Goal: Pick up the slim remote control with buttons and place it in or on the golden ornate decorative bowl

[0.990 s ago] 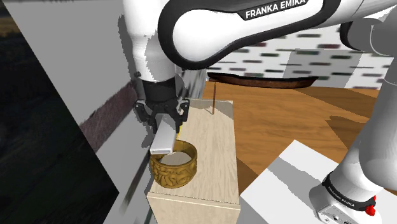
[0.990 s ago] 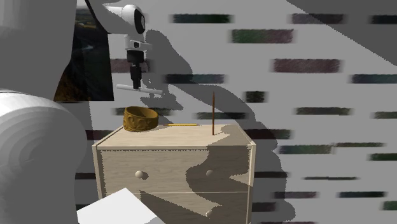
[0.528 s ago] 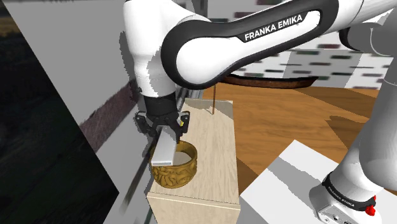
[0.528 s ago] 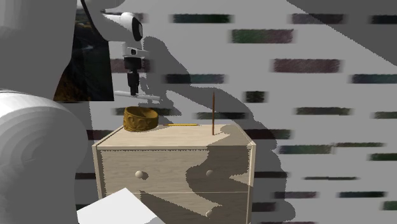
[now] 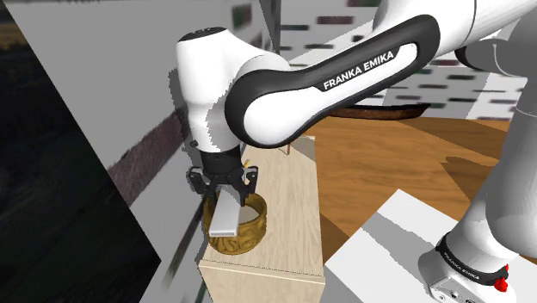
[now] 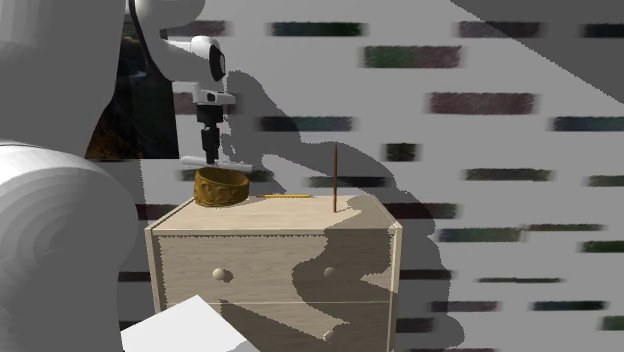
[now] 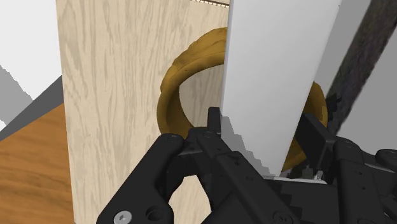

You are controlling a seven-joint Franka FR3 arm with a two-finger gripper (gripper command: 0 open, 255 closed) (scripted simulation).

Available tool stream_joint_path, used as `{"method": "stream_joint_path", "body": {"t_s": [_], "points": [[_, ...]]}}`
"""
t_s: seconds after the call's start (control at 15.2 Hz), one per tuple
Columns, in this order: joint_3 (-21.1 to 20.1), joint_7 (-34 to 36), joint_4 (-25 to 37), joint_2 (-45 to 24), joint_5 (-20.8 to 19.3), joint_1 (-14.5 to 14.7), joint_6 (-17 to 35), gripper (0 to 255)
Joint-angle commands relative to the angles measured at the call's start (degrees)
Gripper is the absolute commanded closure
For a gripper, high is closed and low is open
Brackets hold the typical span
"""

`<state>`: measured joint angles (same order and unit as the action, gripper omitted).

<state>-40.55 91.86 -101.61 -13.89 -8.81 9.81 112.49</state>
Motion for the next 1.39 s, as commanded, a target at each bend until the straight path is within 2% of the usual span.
{"method": "stream_joint_path", "body": {"t_s": [0.0,0.53,0.59,0.92,1.19,1.32], "points": [[0.12,0.31,-0.88,-0.52,-0.44,0.14,1.32,255],[0.12,0.31,-0.88,-0.52,-0.43,0.15,1.32,255],[0.12,0.31,-0.87,-0.52,-0.44,0.15,1.31,0],[0.12,0.31,-0.87,-0.52,-0.44,0.15,1.31,0],[-0.37,-0.69,4.55,1.22,1.03,-0.10,-5.41,0],[-0.37,-0.69,4.54,1.22,1.04,-0.10,-5.40,0]]}}
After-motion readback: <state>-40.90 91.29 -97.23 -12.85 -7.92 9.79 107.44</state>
